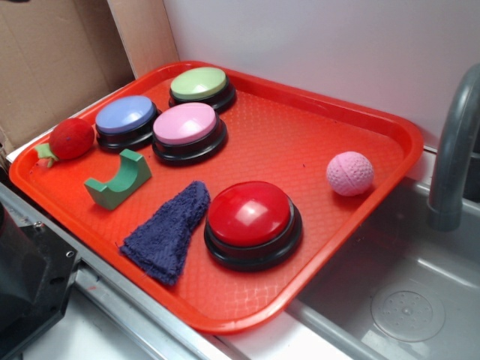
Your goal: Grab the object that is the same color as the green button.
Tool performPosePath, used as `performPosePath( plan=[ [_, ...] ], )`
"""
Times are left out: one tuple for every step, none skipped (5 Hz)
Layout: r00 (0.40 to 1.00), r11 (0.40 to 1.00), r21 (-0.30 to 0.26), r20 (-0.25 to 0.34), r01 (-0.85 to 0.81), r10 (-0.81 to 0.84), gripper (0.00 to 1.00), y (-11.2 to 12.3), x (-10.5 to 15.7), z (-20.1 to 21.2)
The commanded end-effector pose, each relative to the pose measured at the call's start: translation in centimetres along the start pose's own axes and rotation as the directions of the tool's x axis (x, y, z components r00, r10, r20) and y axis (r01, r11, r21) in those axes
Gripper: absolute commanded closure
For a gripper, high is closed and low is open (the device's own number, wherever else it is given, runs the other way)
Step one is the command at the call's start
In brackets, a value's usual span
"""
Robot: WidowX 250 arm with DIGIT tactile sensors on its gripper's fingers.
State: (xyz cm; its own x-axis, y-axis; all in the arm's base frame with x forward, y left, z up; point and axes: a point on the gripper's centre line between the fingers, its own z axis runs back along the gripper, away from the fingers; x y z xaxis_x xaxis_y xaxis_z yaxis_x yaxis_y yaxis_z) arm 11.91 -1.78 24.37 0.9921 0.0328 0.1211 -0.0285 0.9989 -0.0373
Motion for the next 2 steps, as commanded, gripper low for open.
performPosePath(
  plan=[
    [1.000,1.000,0.000,0.000,0.000,0.000,0.00,0.0,0.0,0.0],
    [0.993,0.994,0.003,0.054,-0.108,0.108,0.00,2.2,0.8,-3.5]
  ],
)
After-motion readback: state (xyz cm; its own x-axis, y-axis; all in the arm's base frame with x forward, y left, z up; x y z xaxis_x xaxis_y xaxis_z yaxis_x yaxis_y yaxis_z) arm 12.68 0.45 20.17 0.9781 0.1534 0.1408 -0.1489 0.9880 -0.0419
